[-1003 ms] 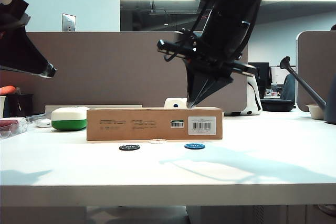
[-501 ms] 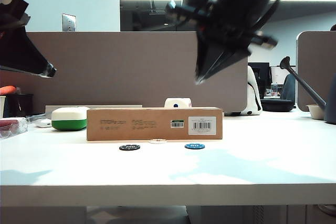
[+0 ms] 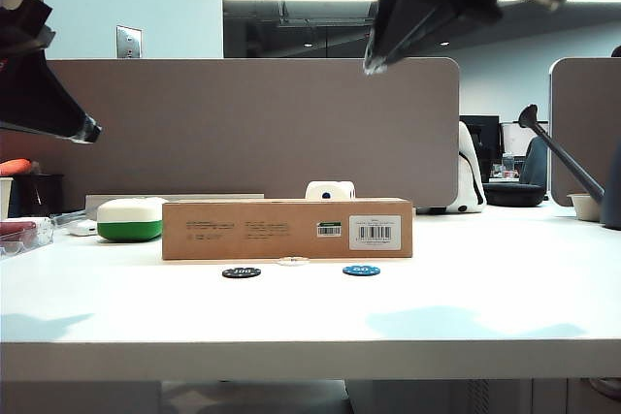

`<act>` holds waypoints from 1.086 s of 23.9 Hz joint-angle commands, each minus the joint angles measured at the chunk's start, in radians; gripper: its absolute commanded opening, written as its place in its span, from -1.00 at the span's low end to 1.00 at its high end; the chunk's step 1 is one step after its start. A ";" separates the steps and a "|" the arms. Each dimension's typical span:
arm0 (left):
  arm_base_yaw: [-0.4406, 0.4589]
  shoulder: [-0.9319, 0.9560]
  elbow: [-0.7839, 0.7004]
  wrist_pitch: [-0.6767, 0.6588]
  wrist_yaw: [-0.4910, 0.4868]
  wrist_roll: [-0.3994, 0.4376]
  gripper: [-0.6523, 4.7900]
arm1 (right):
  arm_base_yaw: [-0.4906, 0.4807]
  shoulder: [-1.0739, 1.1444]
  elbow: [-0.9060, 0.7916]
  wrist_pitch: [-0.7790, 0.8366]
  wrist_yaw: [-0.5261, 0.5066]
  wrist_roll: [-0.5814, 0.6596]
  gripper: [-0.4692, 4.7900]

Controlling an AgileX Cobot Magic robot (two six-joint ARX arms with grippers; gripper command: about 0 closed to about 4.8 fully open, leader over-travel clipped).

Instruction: Push the chip with the lowest value in the row forward next to the rectangular box.

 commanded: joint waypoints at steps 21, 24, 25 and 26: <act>0.382 -0.373 0.006 0.010 0.067 0.000 -0.78 | 0.032 -0.004 0.003 0.018 0.037 0.002 -0.85; 0.383 -0.462 0.006 0.010 0.066 0.000 -0.78 | 0.032 -0.004 0.003 0.018 0.037 0.001 -0.85; 0.383 -0.480 0.006 0.011 0.067 0.000 -0.78 | 0.032 -0.004 0.003 0.018 0.037 0.002 -0.85; 0.383 -0.496 0.006 0.011 0.067 0.000 -0.78 | 0.032 -0.004 0.003 0.018 0.037 0.002 -0.85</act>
